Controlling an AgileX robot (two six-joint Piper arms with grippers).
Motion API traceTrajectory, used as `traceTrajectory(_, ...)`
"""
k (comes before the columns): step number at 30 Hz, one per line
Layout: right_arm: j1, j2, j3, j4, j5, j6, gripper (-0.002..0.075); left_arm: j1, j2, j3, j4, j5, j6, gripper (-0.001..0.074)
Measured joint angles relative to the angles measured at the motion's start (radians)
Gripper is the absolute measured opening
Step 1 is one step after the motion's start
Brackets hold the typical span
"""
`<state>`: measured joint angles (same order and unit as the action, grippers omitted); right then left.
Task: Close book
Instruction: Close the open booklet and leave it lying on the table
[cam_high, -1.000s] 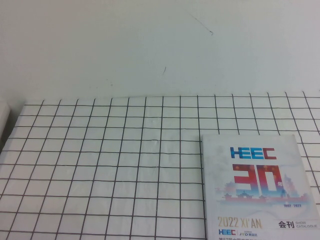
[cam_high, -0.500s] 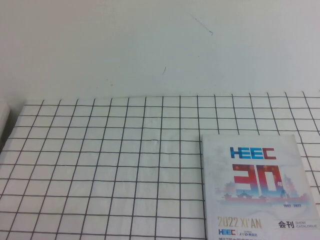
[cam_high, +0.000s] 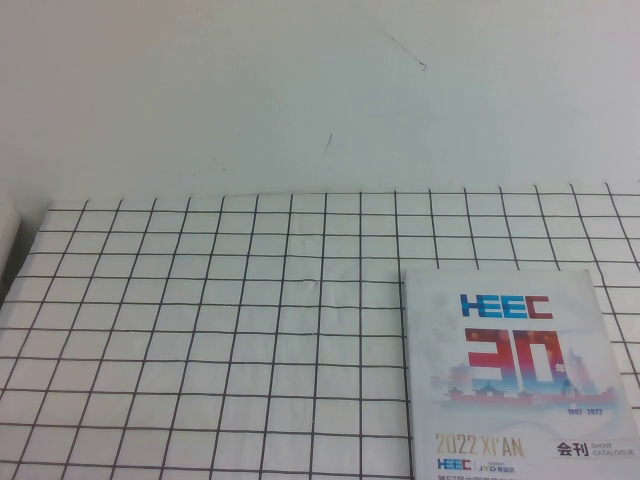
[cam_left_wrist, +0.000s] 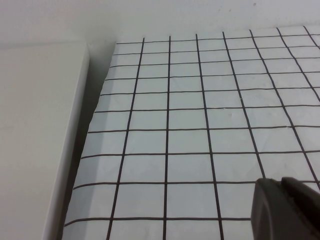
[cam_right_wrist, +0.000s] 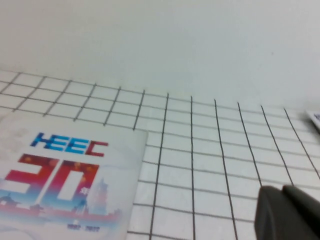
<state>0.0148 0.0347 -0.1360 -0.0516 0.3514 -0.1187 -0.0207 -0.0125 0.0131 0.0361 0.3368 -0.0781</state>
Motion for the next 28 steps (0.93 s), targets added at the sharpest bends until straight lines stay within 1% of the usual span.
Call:
traceTrajectory(3, -0.064, -0.041, 0.088, 0.017, 0.000, 0.002, -0.0003, 0.000, 0.000, 0.000, 0.000, 0.000, 0.000, -0.0004)
traceTrajectory(7, -0.097, -0.046, 0.153, 0.052, -0.001, 0.002, -0.0003, 0.000, -0.002, 0.000, 0.000, 0.000, 0.000, -0.0004)
traceTrajectory(28, -0.098, -0.046, 0.153, 0.079, 0.011, -0.014, -0.0003, 0.000, -0.002, 0.000, -0.002, 0.000, 0.005, -0.0004)
